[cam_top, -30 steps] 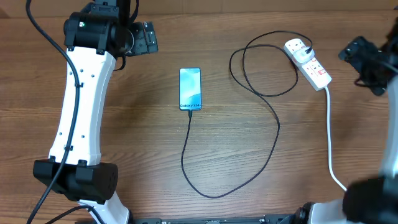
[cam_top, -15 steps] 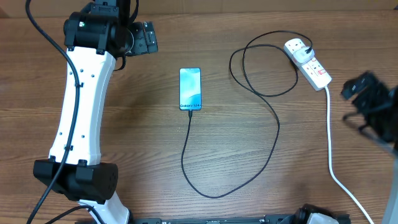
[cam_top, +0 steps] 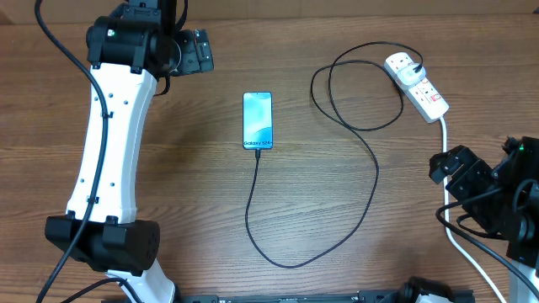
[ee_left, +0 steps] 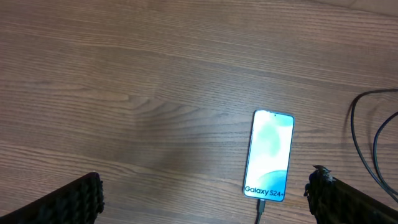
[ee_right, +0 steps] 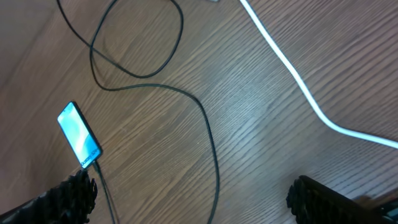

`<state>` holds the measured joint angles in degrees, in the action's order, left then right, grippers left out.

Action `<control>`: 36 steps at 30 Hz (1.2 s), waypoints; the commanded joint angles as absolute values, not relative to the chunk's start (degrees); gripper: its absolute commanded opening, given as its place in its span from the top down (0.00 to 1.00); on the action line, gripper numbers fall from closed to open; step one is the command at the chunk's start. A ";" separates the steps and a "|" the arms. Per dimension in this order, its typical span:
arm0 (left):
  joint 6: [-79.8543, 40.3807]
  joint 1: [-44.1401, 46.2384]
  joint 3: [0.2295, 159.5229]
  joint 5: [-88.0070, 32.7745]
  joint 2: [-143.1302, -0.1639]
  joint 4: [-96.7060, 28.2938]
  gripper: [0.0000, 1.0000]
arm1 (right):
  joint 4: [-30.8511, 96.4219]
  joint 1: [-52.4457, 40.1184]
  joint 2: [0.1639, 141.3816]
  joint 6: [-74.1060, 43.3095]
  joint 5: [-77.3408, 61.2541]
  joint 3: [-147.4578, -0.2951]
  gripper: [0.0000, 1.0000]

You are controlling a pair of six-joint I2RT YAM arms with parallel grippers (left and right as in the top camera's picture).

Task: Plug charger to phone and switch on socket

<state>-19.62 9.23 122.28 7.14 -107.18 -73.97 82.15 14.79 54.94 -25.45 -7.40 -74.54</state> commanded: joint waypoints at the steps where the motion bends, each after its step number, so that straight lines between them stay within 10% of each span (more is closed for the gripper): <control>1: -20.80 8.99 122.19 7.92 -107.68 -73.89 0.00 | 81.97 14.31 55.51 -25.52 -8.23 -74.24 0.00; 21: -20.80 8.99 122.19 7.92 -107.68 -73.91 0.00 | 81.91 14.15 62.15 -25.41 -9.74 -73.06 0.00; 36: -20.80 8.99 122.19 7.90 -107.68 -73.91 0.00 | 57.67 14.15 34.68 -17.87 -16.93 -47.09 0.00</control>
<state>-19.62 9.23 122.28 7.16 -107.18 -73.95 61.32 14.52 40.32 -23.57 -12.97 -50.37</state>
